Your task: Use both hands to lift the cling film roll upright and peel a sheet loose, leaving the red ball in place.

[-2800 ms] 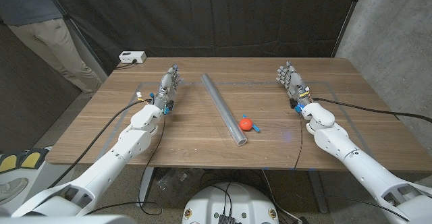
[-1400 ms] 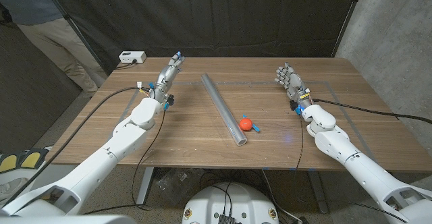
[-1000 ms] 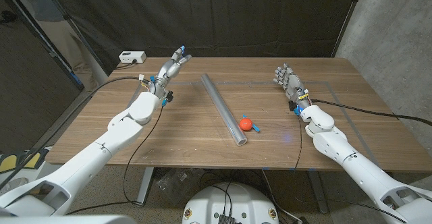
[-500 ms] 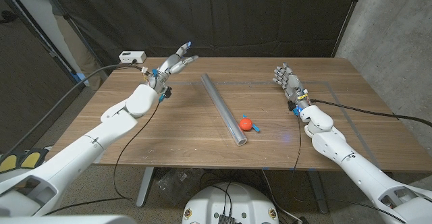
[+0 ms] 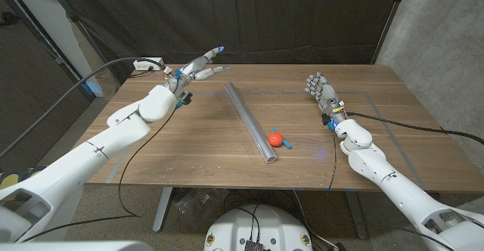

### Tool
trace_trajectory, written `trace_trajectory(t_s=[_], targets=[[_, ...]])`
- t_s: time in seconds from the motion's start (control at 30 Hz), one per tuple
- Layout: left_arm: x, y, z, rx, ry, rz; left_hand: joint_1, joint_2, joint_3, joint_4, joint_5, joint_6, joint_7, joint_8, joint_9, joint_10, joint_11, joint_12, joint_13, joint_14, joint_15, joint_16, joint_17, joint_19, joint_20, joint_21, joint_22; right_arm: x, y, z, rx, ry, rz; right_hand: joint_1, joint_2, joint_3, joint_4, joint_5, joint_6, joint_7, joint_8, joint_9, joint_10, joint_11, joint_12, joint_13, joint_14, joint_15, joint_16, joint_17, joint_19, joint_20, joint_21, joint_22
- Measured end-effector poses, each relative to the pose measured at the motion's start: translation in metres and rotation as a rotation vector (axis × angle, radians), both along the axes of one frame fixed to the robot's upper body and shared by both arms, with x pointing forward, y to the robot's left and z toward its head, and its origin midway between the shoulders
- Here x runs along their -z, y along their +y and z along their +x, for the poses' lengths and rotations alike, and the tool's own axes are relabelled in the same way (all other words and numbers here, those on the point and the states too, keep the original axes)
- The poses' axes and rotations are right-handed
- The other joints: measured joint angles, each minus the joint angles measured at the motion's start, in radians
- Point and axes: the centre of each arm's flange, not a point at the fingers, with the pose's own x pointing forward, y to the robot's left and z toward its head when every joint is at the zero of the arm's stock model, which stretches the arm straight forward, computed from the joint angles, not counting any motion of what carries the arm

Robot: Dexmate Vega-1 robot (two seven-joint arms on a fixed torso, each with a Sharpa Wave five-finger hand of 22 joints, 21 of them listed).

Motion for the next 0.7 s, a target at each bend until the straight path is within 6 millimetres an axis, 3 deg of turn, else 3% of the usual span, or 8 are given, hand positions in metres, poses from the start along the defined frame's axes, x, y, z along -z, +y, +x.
trace_trajectory(t_s=[0.27, 0.7], targets=[[-0.014, -0.009, -0.009, -0.045, -0.037, 0.119, 0.076, -0.039, -0.008, -0.047, 0.012, 0.081, -0.006, 0.013, 0.000, 0.052, -0.005, 0.007, 0.000, 0.019, -0.005, 0.000, 0.000, 0.025, -0.003, -0.005, 0.000, 0.003, 0.000, -0.001, 0.000, 0.001, 0.002, 0.000, 0.000, 0.000, 0.000, 0.000, 0.000, 0.000, 0.000, 0.000, 0.007, -0.003, 0.000, 0.000, 0.000, 0.000, 0.000, 0.000, 0.009, -0.002, -0.008, 0.000], [-0.032, -0.022, -0.016, -0.134, -0.056, 0.326, 0.132, -0.076, -0.019, -0.060, 0.030, 0.108, -0.013, 0.020, 0.000, 0.062, -0.005, 0.007, 0.000, 0.031, -0.004, 0.000, 0.000, 0.037, -0.001, -0.008, 0.000, 0.007, 0.000, 0.000, -0.003, 0.007, 0.006, 0.000, 0.000, 0.000, 0.000, -0.004, 0.005, -0.005, 0.000, 0.000, 0.007, -0.003, 0.000, 0.000, 0.000, 0.000, 0.000, 0.000, 0.009, -0.002, -0.008, 0.000]])
